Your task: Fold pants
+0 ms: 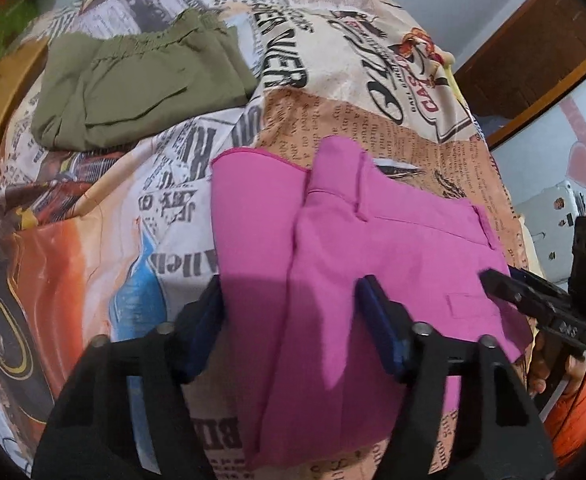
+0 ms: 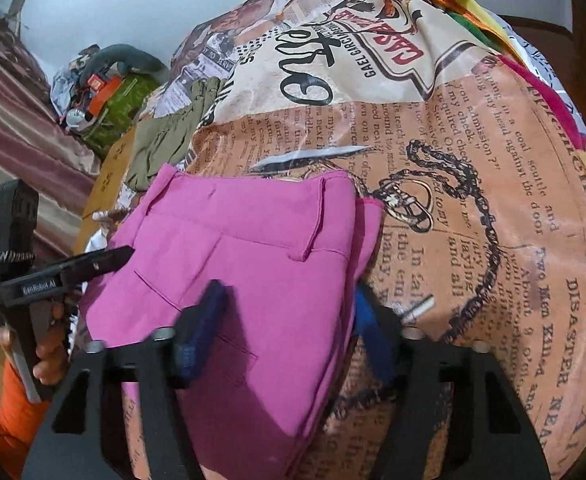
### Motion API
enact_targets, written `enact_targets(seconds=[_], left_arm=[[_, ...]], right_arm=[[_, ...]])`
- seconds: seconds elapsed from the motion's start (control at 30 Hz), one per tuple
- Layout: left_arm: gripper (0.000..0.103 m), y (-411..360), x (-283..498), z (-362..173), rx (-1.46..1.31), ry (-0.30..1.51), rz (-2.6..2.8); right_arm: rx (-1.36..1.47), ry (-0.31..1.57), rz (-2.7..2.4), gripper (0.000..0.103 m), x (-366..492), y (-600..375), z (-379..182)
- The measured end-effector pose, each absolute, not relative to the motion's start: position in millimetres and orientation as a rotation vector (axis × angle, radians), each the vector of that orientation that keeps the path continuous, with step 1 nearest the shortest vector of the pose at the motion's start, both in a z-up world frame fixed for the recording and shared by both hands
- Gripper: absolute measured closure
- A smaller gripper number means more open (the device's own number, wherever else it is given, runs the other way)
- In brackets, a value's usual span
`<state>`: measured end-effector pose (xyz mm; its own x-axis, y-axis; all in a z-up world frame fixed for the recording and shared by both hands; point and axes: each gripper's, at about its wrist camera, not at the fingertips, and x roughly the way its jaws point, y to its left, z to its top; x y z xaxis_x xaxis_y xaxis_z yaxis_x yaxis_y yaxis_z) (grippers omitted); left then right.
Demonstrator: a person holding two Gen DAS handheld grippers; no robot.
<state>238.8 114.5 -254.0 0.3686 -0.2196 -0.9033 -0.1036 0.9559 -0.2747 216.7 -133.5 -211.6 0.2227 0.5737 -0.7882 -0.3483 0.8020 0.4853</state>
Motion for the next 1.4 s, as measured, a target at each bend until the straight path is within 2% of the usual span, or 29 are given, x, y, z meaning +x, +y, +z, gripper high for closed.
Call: enact_targets(seconds=[0.03,0.2,0.33,0.53,0.83,1.17,1.4], left_arm=[[0.05,111.6,239.1,-252.3,-0.295,1.191,-0.076],[0.072,94.2,238.6,-243.5,-0.2,1.172,-0.065],[0.079,85.7,237.3,-237.6,-0.133,1.158,-0.036],[0.082,84.3,229.4,-221.0,-0.115,1.114,-0.035],[0.083,101.0,227.5,-184.9,-0.106,1.02,0.007],[0.083,144.8,238.3,-136.5,-0.076,0.884,0.107],[0.083,180.9,252.1,-126.9,-0.065,0.826,0.189]], right_arm=[[0.233,1.188,0.645,0.06,217.7,-133.9,-211.8],[0.233,1.177,0.649,0.082,217.2,-134.7,-207.1],[0.168,1.132,0.644,0.088,212.7,-131.1,-192.3],[0.144,1.075,0.664,0.091,212.9,-125.3,-171.4],[0.092,0.977,0.704,0.091,218.0,-101.1,-137.4],[0.034,0.846,0.758,0.091,238.7,-51.2,-92.3],[0.001,0.8,0.793,0.091,265.2,-3.5,-79.5]])
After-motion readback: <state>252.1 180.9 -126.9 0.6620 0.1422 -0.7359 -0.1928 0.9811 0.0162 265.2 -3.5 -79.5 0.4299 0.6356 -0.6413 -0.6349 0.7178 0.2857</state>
